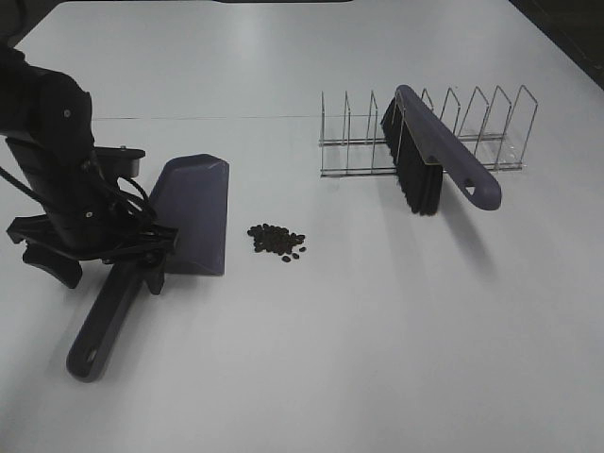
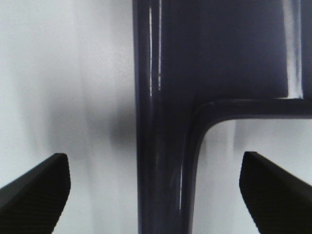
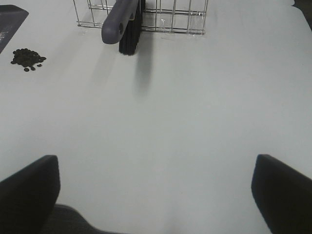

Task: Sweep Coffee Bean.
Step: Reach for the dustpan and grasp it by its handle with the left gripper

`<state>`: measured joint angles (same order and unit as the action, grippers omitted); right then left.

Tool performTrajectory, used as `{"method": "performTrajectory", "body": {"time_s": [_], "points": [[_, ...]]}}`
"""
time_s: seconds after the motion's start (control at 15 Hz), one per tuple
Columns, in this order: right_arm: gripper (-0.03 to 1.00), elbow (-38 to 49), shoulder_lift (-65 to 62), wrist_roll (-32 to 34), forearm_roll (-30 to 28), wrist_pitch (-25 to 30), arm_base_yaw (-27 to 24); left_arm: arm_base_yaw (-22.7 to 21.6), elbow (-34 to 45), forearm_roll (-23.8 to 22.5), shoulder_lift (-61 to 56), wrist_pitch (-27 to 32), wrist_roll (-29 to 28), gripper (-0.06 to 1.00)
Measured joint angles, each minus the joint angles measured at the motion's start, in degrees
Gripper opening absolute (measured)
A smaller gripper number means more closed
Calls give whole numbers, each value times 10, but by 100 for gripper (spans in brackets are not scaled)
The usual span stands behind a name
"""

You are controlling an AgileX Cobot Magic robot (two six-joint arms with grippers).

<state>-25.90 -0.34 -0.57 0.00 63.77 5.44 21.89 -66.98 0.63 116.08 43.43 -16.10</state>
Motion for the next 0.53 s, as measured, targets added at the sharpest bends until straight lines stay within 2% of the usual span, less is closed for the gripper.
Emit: {"method": "performTrajectory", "body": {"time_s": [0.47,0.53], "points": [[96,0,0,0,0,0,0,0,-26,0,32,-6,3,74],[96,0,0,0,0,0,0,0,-26,2,35,-6,10,68]]}}
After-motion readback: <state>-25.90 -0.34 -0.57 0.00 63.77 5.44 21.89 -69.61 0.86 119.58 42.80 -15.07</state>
